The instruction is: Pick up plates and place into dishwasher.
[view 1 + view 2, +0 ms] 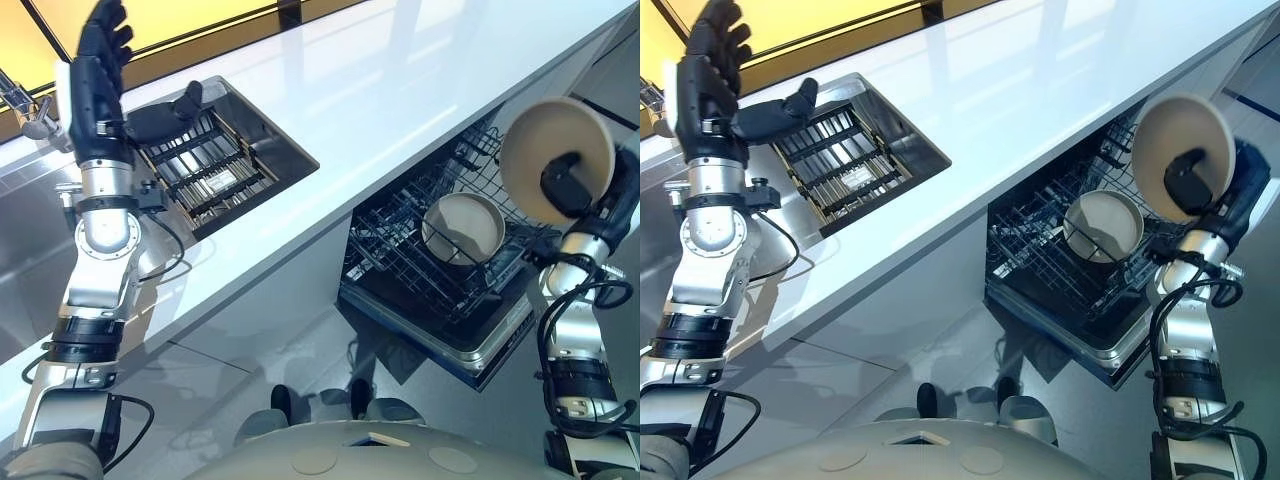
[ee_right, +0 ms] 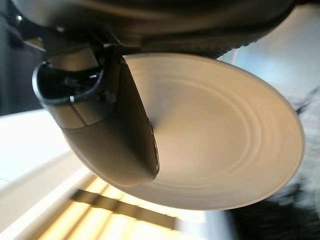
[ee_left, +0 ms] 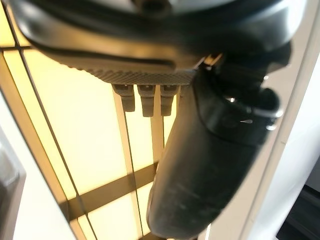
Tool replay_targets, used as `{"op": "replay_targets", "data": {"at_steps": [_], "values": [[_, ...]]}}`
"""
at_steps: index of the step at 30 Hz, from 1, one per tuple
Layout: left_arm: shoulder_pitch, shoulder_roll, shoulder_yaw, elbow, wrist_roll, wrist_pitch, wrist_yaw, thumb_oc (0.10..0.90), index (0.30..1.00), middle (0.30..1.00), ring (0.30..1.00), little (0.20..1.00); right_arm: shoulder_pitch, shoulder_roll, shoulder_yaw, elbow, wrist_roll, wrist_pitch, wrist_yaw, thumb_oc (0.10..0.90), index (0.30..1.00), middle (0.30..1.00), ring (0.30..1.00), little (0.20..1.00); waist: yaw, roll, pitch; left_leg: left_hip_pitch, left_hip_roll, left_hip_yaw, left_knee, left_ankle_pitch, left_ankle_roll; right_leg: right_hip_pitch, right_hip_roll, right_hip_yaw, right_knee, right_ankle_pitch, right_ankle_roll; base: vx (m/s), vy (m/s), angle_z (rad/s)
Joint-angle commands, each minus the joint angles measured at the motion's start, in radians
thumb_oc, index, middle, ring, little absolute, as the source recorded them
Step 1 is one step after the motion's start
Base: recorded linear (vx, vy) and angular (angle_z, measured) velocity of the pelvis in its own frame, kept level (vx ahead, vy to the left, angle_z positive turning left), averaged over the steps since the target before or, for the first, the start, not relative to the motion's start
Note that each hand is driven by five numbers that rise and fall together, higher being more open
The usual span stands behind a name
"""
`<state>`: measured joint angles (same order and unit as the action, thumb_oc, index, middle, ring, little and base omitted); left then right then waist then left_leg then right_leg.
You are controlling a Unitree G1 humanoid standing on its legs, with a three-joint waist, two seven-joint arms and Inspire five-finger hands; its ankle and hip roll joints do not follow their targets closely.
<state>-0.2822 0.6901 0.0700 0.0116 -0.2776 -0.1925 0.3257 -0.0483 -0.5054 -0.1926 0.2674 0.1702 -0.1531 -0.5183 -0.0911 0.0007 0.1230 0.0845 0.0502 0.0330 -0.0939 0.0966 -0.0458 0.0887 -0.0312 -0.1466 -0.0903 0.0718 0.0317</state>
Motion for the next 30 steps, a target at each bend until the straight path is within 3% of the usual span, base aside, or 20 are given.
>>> {"op": "replay_targets", "data": {"at_steps": [1, 7, 17, 24, 30], "values": [[-0.05, 0.105, 0.061, -0.014, 0.018, -0.027, 0.023, 0.8, 0.9, 0.9, 0.9, 0.9, -0.043, -0.122, -0.023, -0.05, -0.046, -0.099, 0.059, 0.1, 0.3, 0.3, 0.3, 0.2, -0.014, 0.034, -0.07, 0.024, -0.042, 0.062, 0.008, -0.084, 0.022, -0.027, 0.03, -0.013, 0.179, -0.161, 0.049, -0.04, 0.017, 0.0], [-0.035, 0.123, 0.076, 0.089, -0.025, -0.016, 0.022, 0.8, 0.9, 0.9, 0.9, 0.9, -0.005, -0.105, 0.065, -0.002, -0.1, -0.113, 0.155, 0.1, 0.3, 0.3, 0.3, 0.2, -0.022, 0.038, -0.056, 0.026, -0.044, 0.066, 0.01, -0.082, 0.024, -0.035, 0.027, -0.015, 0.189, -0.163, 0.052, -0.01, 0.003, 0.0], [0.032, 0.078, 0.088, 0.127, -0.009, -0.044, 0.046, 0.8, 0.9, 0.9, 0.9, 0.9, -0.03, -0.084, 0.169, -0.003, -0.112, -0.135, 0.153, 0.1, 0.3, 0.3, 0.3, 0.2, 0.003, 0.042, -0.027, 0.023, -0.046, 0.054, 0.016, -0.082, 0.023, -0.034, 0.027, -0.023, 0.202, -0.175, 0.048, 0.01, 0.006, -0.01], [0.058, 0.057, 0.086, 0.13, -0.002, -0.048, 0.045, 0.8, 0.9, 0.9, 0.9, 0.9, -0.044, -0.066, 0.207, 0.003, -0.116, -0.11, 0.15, 0.1, 0.3, 0.3, 0.3, 0.2, 0.023, 0.045, -0.015, 0.017, -0.048, 0.041, 0.019, -0.081, 0.023, -0.035, 0.028, -0.033, 0.212, -0.186, 0.042, 0.03, 0.006, 0.08], [0.062, 0.048, 0.074, 0.136, -0.012, -0.046, 0.027, 0.8, 0.9, 0.9, 0.9, 0.9, -0.068, -0.056, 0.264, 0.067, -0.129, -0.038, 0.155, 0.1, 0.3, 0.3, 0.3, 0.2, 0.044, 0.046, -0.008, 0.014, -0.05, 0.026, 0.022, -0.08, 0.02, -0.032, 0.027, -0.041, 0.217, -0.193, 0.036, 0.05, 0.002, 0.1]]}}
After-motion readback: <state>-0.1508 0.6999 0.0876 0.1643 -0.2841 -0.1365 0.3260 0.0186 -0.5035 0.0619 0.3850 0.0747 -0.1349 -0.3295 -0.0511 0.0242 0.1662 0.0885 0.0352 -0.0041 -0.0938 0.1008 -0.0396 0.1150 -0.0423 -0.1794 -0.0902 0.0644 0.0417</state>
